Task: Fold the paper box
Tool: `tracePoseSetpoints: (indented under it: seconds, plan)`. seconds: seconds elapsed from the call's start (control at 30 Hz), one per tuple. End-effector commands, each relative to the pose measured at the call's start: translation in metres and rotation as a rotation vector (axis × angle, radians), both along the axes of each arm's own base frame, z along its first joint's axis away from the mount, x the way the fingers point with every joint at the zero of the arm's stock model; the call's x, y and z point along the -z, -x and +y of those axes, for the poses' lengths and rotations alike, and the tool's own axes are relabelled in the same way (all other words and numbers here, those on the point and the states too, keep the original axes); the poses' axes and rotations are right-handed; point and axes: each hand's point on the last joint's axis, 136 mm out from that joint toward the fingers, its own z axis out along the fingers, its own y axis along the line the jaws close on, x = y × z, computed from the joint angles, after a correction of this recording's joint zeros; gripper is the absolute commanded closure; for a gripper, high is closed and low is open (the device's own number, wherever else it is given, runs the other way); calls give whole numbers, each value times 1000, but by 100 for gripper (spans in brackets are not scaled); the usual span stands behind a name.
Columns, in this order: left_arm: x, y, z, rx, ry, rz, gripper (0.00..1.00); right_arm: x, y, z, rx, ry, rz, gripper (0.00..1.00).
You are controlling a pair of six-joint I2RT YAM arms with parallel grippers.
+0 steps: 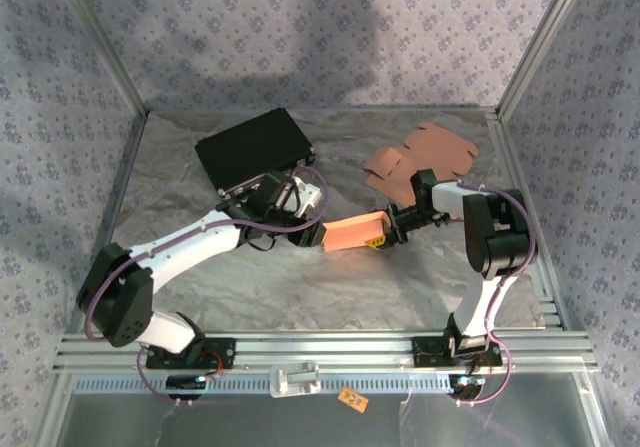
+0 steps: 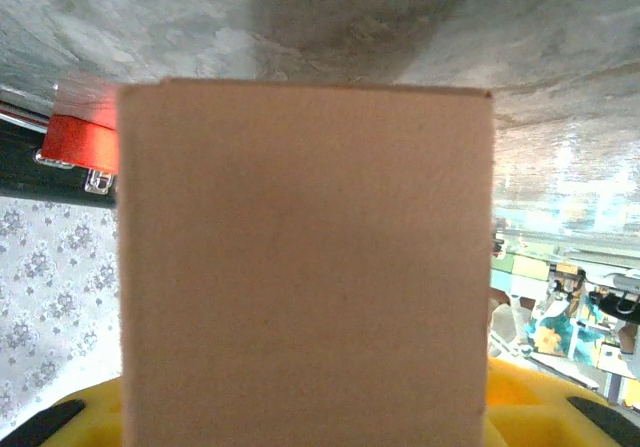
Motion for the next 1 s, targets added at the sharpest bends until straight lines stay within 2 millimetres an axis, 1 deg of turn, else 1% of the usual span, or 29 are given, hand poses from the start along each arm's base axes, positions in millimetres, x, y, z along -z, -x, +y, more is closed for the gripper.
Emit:
tracePoseSetpoints:
  seconds: [0.0, 0.07, 0.13, 0.23, 0.33, 0.4, 0.5, 0.6, 0.73, 0.87, 0.97]
  plan:
    - [-35, 18, -4, 229, 4, -152, 41, 9, 0, -7, -6, 50, 26, 57]
    - [-31, 28, -4, 347, -29, -220, 40, 9, 1, -8, -8, 50, 28, 57]
    - [-30, 26, -7, 395, -46, -276, 40, 9, 1, -8, -9, 50, 28, 57]
    - [-28, 25, -22, 497, -77, -332, 39, 9, 2, -8, -12, 50, 29, 57]
    - [-16, 19, -40, 589, -180, -402, 39, 8, 3, -7, -15, 50, 25, 57]
    - [-8, 4, -48, 577, -244, -448, 39, 9, 3, -7, -17, 50, 27, 57]
    - [0, -5, -58, 591, -284, -469, 39, 8, 3, -7, -15, 50, 26, 57]
    - [11, 0, -64, 633, -316, -474, 39, 9, 3, -7, -12, 50, 26, 57]
    - [25, 8, -67, 661, -347, -481, 40, 9, 1, -5, -7, 50, 24, 57]
    - [32, 2, -65, 625, -386, -507, 42, 6, -1, -2, -12, 44, 19, 57]
    - [35, -1, -62, 616, -414, -517, 44, 5, -1, -2, -14, 43, 17, 54]
